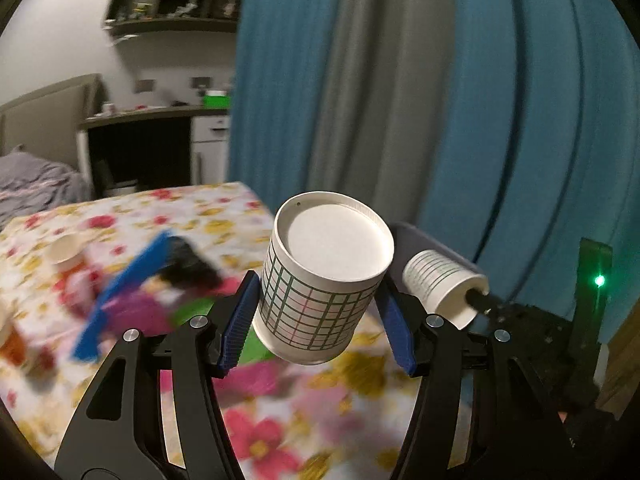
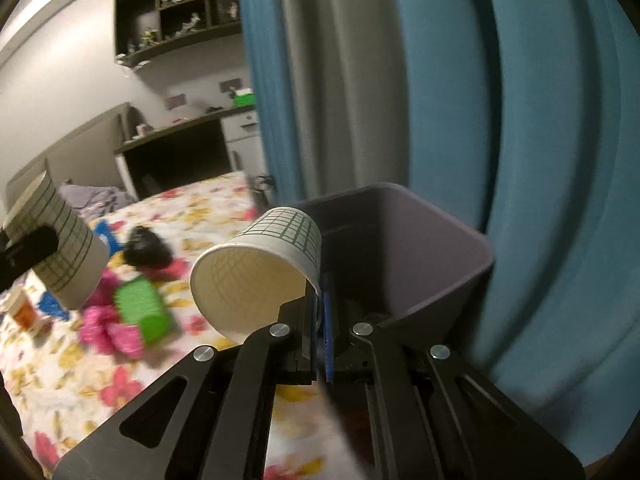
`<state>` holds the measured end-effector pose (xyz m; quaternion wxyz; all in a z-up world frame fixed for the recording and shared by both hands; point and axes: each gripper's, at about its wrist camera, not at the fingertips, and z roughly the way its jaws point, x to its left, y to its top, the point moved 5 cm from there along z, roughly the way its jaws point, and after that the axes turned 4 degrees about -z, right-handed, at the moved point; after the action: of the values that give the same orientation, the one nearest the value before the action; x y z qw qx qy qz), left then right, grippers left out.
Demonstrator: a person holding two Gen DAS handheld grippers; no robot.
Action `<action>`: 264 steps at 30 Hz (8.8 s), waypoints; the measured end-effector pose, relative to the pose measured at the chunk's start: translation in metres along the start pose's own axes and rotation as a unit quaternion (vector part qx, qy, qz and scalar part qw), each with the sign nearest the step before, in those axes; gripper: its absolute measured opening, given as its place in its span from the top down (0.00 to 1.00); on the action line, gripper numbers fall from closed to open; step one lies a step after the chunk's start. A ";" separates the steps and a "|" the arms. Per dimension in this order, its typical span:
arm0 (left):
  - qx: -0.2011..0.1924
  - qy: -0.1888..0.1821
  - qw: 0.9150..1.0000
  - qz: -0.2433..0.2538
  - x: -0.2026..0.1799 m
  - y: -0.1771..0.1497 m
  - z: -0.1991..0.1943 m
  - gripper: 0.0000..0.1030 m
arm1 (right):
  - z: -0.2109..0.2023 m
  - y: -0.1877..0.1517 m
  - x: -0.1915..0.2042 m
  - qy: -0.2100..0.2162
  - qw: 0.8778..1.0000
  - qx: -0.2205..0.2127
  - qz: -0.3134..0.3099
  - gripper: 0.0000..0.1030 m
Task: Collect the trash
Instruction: 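Carry both paper cups over the grey bin and release them, then move both tools back over the table toward the remaining trash, then grasp the pink plastic bag with the right tool while the left tool grasps the blue mesh strip, then carry the pink bag and blue mesh over the grey bin and open both tools, then move both tools back over the table toward the remaining trash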
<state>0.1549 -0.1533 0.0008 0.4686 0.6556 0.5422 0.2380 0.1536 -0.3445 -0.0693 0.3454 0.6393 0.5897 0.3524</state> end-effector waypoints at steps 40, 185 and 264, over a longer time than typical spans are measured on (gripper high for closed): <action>0.147 -0.087 0.985 -0.008 -0.079 -0.022 0.199 0.43 | 0.074 -0.013 -0.045 -0.034 0.994 0.103 -0.005 0.96; -0.078 0.148 0.978 -0.126 0.178 -0.026 -0.120 0.98 | -0.024 -0.039 0.176 0.173 0.980 0.020 -0.100 0.82; 0.069 0.010 0.996 -0.051 -0.003 -0.013 0.111 0.20 | 0.052 0.019 -0.032 -0.040 0.999 0.005 0.005 0.38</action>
<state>0.2387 -0.1955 -0.0591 0.4284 0.6555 0.5946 0.1826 0.2062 -0.3793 -0.0810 0.3639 0.6579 0.5736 0.3252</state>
